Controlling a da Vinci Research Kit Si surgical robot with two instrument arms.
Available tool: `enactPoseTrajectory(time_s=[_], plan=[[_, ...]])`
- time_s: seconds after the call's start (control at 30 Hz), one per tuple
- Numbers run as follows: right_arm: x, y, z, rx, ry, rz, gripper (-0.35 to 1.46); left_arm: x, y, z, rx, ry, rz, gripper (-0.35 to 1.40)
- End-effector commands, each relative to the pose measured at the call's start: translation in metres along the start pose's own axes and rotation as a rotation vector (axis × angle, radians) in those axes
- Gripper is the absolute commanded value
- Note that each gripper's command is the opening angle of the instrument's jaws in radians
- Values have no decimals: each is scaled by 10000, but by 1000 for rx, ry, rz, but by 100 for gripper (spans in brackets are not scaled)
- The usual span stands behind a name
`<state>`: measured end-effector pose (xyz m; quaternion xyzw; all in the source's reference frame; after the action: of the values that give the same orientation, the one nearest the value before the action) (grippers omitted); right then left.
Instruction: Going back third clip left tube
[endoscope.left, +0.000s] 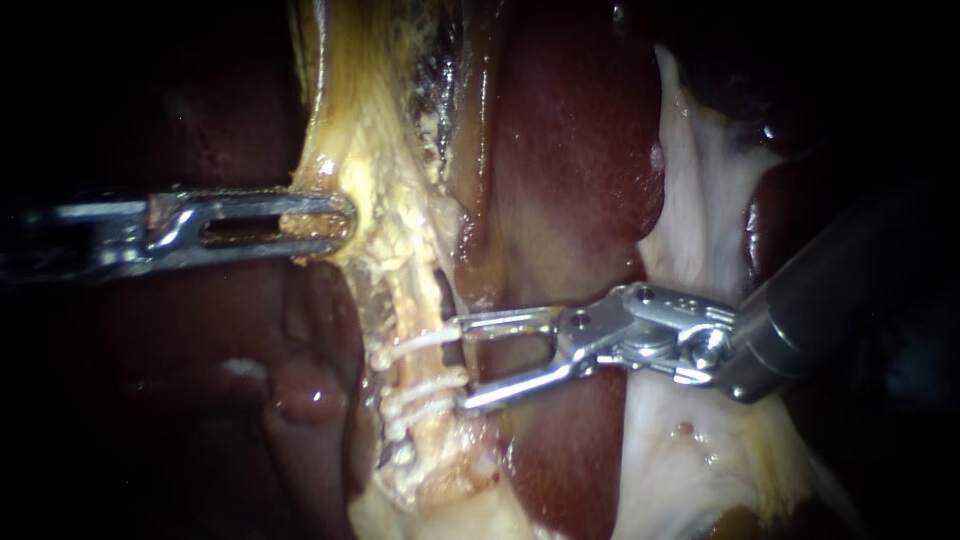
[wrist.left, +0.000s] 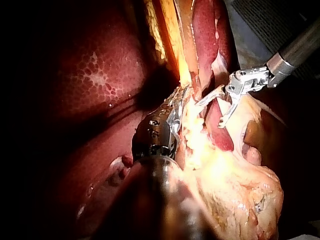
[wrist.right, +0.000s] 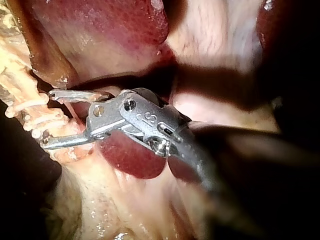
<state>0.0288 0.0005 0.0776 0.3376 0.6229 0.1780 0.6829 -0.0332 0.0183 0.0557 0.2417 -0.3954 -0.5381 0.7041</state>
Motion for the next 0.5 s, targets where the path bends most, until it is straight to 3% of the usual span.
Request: enactPoseTrajectory(time_s=[0.03, 0.2, 0.5], plan=[[2, -2, -5, -5, 0, -15, 60, 0, 0, 1, 1, 0, 0, -35], [13, -10, -29, -29, 1, -90, 60, 1, 1, 0, 1, 0, 0, -35], [57, -23, -82, -58, -23, -228, 60, 3, 3, 3, 0, -1, -4, -35]])
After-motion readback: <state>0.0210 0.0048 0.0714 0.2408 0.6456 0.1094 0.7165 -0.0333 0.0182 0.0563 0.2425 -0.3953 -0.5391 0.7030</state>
